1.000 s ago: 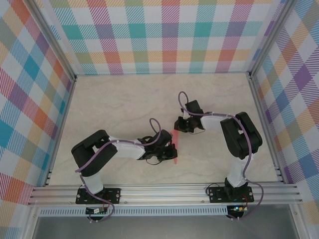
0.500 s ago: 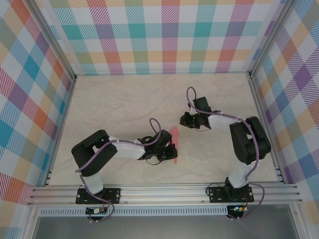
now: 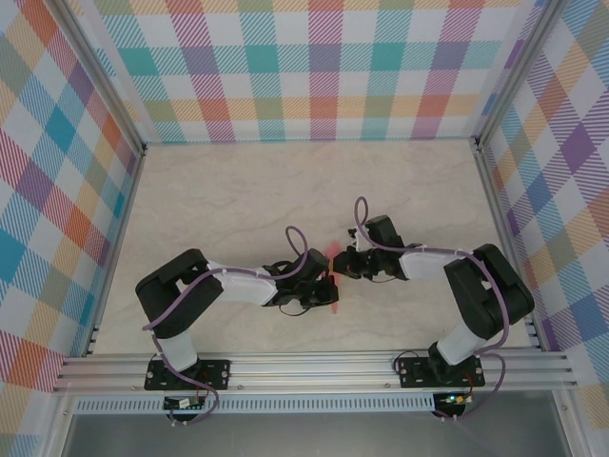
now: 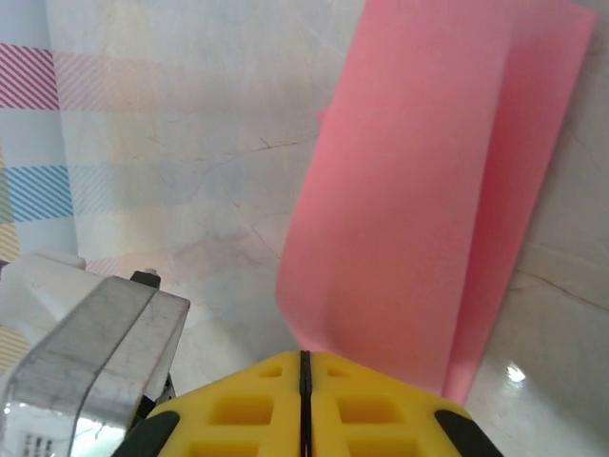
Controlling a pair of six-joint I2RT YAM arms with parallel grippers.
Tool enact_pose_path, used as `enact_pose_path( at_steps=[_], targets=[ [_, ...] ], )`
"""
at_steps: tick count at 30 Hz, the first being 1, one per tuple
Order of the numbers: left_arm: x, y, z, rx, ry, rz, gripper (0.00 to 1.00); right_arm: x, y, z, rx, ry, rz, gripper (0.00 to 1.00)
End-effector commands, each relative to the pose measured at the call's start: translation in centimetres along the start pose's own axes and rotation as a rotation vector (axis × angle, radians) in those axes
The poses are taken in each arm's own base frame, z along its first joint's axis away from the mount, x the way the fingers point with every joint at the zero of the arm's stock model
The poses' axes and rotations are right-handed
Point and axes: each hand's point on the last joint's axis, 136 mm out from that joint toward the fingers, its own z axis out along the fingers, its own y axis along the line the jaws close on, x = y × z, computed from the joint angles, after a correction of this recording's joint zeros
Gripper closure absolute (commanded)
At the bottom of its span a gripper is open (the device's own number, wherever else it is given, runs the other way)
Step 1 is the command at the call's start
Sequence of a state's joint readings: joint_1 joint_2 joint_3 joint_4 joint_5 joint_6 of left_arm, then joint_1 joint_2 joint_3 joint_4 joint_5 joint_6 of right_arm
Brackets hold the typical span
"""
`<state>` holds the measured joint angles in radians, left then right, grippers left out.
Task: Fold a paper plane with a square sheet of paper (fold left side to right side)
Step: Fold the wing for the fifth time at the center of the table.
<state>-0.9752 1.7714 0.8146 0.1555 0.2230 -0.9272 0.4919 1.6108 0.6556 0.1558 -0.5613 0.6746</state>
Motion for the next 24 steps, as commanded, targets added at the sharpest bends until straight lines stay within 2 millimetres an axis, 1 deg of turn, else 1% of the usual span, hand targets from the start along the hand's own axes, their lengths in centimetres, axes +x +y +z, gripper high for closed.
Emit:
enact_pose_path(
  at_steps=[1,4,6,10,15,24],
  targets=[
    [3.0,4.5,0.1,-0.172,0.092,-0.012,1.00,0.1,0.4,1.1,-0.046,0.033,0.007,0.91],
    [3.1,4.6,0.1,-0.173,0.092,-0.012,1.00,0.0,-0.2,1.9,-0.026,0.044,0.012,0.91],
    [3.1,4.6,0.1,-0.175,0.093,-0.009,1.00,-0.1,-1.0,2.4,0.015,0.048,0.006,0.91],
    [3.2,4.8,0.2,-0.180,0.096,-0.011,1.00,-0.6,-2.3,2.7,0.088,0.033,-0.016,0.92],
    [3.3,5.2,0.2,-0.195,0.093,-0.016,1.00,-1.8,-4.0,2.5,0.195,-0.012,-0.075,0.92],
    [3.4,5.6,0.3,-0.204,0.097,-0.021,1.00,-4.8,-4.6,2.1,0.253,-0.057,-0.118,0.92]
  ],
)
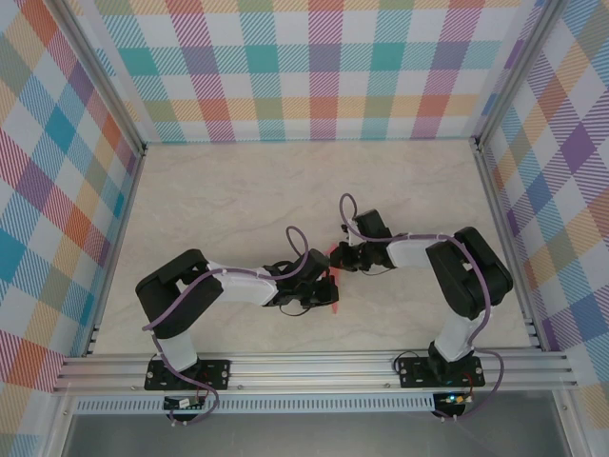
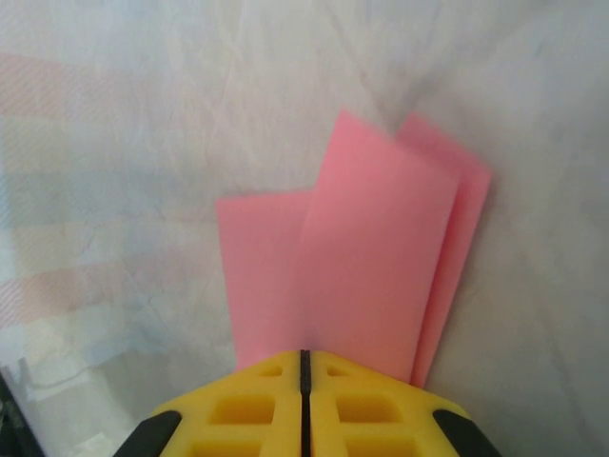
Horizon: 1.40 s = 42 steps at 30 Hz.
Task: Fold a paper plane with a square sheet of paper (fold left side to right side)
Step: Fold the wing for the fifth time at the center of the table.
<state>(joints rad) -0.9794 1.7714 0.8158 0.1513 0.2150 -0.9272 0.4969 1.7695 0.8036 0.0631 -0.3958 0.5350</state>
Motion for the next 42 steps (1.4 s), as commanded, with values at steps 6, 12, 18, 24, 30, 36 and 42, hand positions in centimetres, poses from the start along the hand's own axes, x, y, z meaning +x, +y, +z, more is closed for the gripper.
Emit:
enact_pose_path(
  at_steps=[6,12,18,24,30,36,42],
  targets=[
    [3.5,5.6,0.3,-0.199,0.103,-0.026,1.00,-3.2,-2.6,0.9,0.091,-0.039,-0.014,0.92],
    [3.5,5.6,0.3,-0.196,0.103,-0.025,1.00,-4.8,-2.6,1.1,0.104,-0.050,-0.023,0.92],
    [3.5,5.6,0.3,-0.194,0.104,-0.027,1.00,-6.0,-2.9,1.2,0.119,-0.052,-0.022,0.92],
    [3.6,5.7,0.3,-0.194,0.103,-0.028,1.00,-6.9,-3.6,1.4,0.125,-0.058,-0.007,0.92],
    [3.6,5.7,0.3,-0.194,0.103,-0.030,1.00,-7.9,-3.9,1.5,0.127,-0.062,0.000,0.92],
    [3.6,5.6,0.2,-0.190,0.101,-0.031,1.00,-9.1,-4.5,1.6,0.133,-0.065,0.012,0.92],
    [3.5,5.5,0.2,-0.186,0.101,-0.030,1.00,-10.7,-5.1,1.5,0.142,-0.070,0.025,0.92]
  ],
)
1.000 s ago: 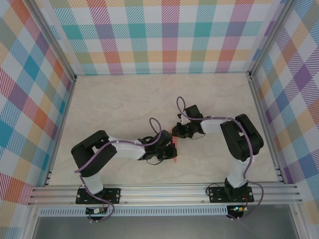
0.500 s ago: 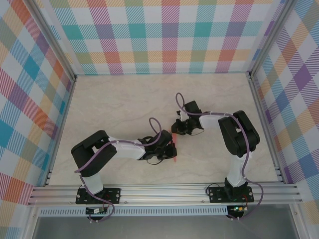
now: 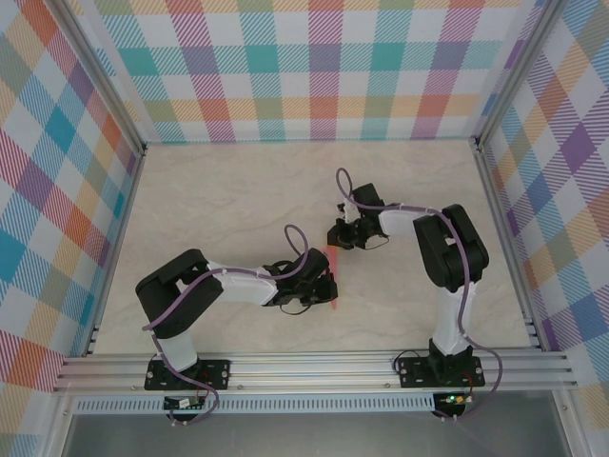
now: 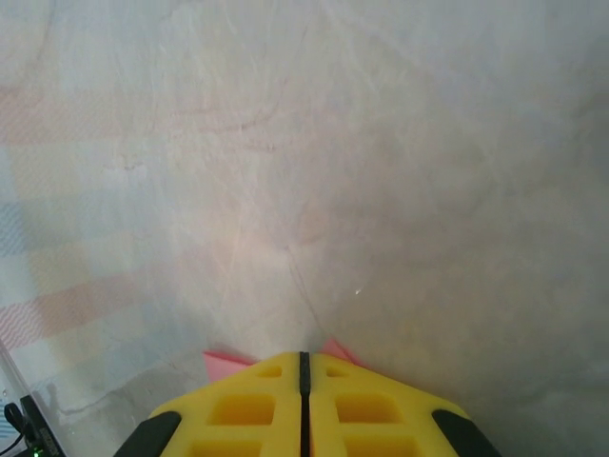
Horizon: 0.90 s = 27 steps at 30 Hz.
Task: Fold a paper plane with a square sheet of paper (fold left side to right side)
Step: Fold the wing for the fifth time at the center of the table.
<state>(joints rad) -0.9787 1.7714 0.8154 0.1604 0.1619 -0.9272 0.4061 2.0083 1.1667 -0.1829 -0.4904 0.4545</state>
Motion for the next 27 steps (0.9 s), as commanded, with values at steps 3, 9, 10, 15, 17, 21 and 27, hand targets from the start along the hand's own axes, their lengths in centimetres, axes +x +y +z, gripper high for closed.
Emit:
enact_pose_path(
  at_steps=[3,9,10,15,17,21,27],
  targets=[
    [4.3,4.8,0.0,-0.158,0.150,-0.023,1.00,-5.7,-4.1,-0.9,0.152,-0.160,-0.023,0.92],
    [3.9,4.1,-0.2,-0.143,0.136,-0.014,1.00,-6.2,-2.2,-2.8,0.126,-0.189,-0.049,0.91],
    [3.7,3.9,-0.3,-0.140,0.132,-0.011,1.00,-6.0,-1.8,-3.4,0.122,-0.198,-0.053,0.91],
    [3.1,3.0,-0.4,-0.118,0.114,0.005,1.00,-2.6,-0.3,-6.0,0.064,-0.214,-0.048,0.91],
    [3.0,2.8,-0.4,-0.117,0.111,0.010,1.00,-0.6,0.3,-6.2,0.016,-0.193,-0.036,0.91],
    [2.9,2.8,-0.4,-0.118,0.109,0.012,1.00,3.3,1.8,-5.3,-0.108,-0.130,-0.015,0.92],
    [3.0,2.9,-0.3,-0.122,0.109,0.011,1.00,5.5,4.1,-3.7,-0.243,-0.068,-0.021,0.92]
  ],
)
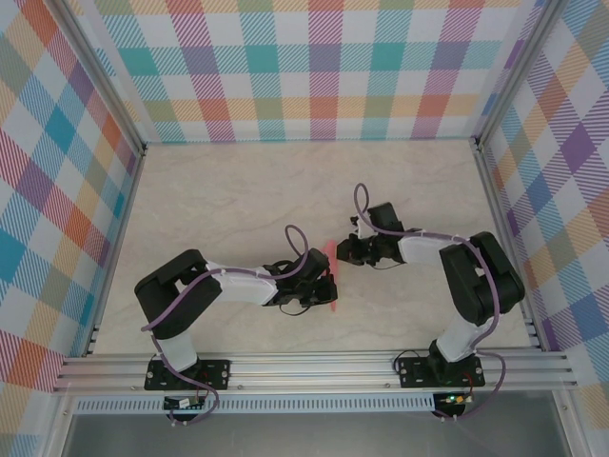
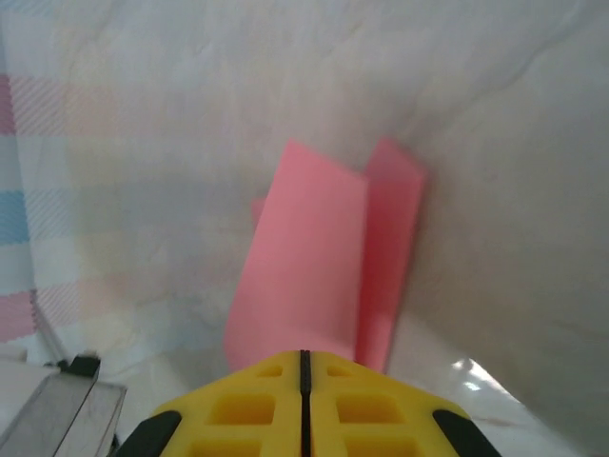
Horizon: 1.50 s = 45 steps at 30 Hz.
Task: Fold a paper plane with a square sheet of paper (fold left side to right side)
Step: Fold the wing for the fifth time at the center of the table.
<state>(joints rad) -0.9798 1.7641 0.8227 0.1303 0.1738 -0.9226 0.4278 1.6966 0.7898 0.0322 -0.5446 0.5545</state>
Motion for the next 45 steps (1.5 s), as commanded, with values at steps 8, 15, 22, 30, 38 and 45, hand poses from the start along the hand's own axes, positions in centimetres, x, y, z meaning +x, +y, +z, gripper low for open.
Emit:
enact_pose_path(
  at_steps=[8,15,22,30,38,45],
  targets=[
    [2.4,2.2,-0.6,-0.085,0.079,0.031,1.00,-0.5,-1.1,3.1,0.006,0.046,0.047,0.92],
    [1.7,0.1,-1.8,0.001,0.045,0.079,0.99,0.3,-3.5,3.8,0.122,0.090,0.072,0.92],
    [1.0,-4.0,-4.1,0.177,-0.006,0.158,1.00,0.9,-3.8,4.1,0.146,0.108,0.063,0.92],
    [0.9,-5.3,-2.9,0.257,0.021,0.138,1.00,1.0,-3.6,4.0,0.158,0.114,0.052,0.93],
    [0.7,-3.6,-1.2,0.218,0.043,0.091,1.00,1.2,-3.9,3.9,0.178,0.120,0.046,0.92],
    [0.5,-3.2,-1.7,0.207,0.029,0.086,1.00,1.1,-4.0,4.1,0.183,0.124,0.047,0.92]
  ],
)
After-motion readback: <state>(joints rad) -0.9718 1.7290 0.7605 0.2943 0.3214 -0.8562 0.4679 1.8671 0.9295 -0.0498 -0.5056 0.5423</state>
